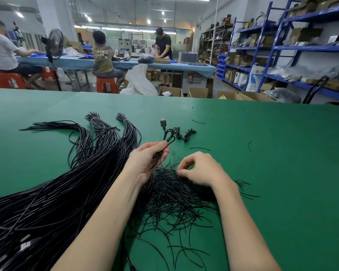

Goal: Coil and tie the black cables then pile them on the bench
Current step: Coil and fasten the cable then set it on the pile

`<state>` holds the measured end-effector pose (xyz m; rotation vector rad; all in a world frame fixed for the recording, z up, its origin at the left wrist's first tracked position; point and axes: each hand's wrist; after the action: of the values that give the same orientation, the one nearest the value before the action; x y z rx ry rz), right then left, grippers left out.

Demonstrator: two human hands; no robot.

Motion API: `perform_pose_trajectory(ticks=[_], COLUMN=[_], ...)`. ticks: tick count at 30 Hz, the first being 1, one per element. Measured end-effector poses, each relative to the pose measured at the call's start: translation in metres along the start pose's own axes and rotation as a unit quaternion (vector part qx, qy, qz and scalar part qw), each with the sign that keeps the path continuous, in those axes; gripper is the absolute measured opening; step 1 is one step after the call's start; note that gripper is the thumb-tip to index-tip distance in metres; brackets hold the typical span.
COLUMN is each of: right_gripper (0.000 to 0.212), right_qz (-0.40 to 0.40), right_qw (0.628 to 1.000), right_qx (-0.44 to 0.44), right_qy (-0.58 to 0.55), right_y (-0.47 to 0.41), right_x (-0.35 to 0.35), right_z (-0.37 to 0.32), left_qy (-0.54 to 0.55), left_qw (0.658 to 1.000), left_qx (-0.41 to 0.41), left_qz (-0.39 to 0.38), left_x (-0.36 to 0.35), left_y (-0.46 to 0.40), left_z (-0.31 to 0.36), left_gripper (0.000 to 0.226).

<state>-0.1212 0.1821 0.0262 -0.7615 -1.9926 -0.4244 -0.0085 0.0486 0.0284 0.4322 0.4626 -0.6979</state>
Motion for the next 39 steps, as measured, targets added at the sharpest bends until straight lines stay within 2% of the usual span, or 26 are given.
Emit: perform_pose_trajectory(ticks=[3,9,11,14,17,21,22,24,27,29,32,35,37,39], right_gripper=[0.005,0.007,0.006,0.005,0.004,0.005,0.005,0.006,0.016,0.019,0.021,0.012,0.010,0.017], right_qz=[0.046,0.111,0.131,0.144,0.170,0.211,0.213,0.206,0.215,0.209,0.189,0.192,0.194,0.181], right_qw=[0.998,0.990,0.976,0.913,0.869,0.782,0.779,0.813,0.908,0.937,0.956,0.963,0.960,0.952], right_qx=[-0.002,-0.011,-0.001,0.002,-0.021,-0.029,-0.018,0.017,0.063,0.081,0.097,0.091,0.087,0.064], right_qy=[-0.030,-0.091,-0.175,-0.382,-0.464,-0.585,-0.590,-0.544,-0.355,-0.267,-0.201,-0.169,-0.182,-0.240], right_y=[0.001,0.003,0.003,0.004,0.005,0.003,0.002,0.002,0.002,0.002,0.002,0.001,0.001,0.001], right_x=[0.009,0.022,0.029,0.032,0.026,0.028,0.028,0.023,0.012,0.009,0.008,0.008,0.008,0.008], right_z=[0.003,0.009,0.010,0.001,-0.007,-0.010,-0.011,-0.015,-0.019,-0.020,-0.019,-0.022,-0.025,-0.026], left_qy=[0.008,0.020,0.026,0.034,0.039,0.044,0.041,0.030,0.013,0.005,-0.004,-0.024,-0.050,-0.076], left_qw=[1.000,1.000,1.000,0.999,0.999,0.999,0.999,0.999,1.000,0.999,0.999,0.997,0.994,0.990], left_qx=[0.007,0.010,0.010,0.005,0.002,-0.002,-0.006,-0.016,-0.026,-0.034,-0.049,-0.070,-0.093,-0.119], left_qz=[0.000,0.001,0.000,-0.003,-0.002,-0.003,-0.003,-0.004,-0.009,-0.009,-0.004,0.000,0.000,-0.012], left_x=[0.000,0.001,0.001,-0.001,-0.002,0.000,0.000,-0.003,-0.007,-0.007,-0.006,-0.008,-0.009,-0.009], left_y=[0.000,0.000,0.000,0.000,0.000,-0.001,-0.001,-0.001,-0.001,0.000,-0.001,0.000,0.000,0.002], left_z=[-0.001,0.001,0.000,0.000,-0.002,-0.002,-0.002,-0.004,-0.006,-0.005,-0.003,-0.005,-0.006,-0.005], left_gripper=[0.026,0.017,0.016,0.017,0.019,0.024,0.025,0.025,0.017,0.015,0.013,0.013,0.012,0.011])
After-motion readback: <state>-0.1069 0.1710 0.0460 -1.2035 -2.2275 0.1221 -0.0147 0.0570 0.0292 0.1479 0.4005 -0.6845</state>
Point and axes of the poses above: each hand's wrist, its own y-axis away from the middle knuckle, its own x-axis out of the back of the hand, z = x × y, and after that the axes turned 2 degrees about z, right-handed
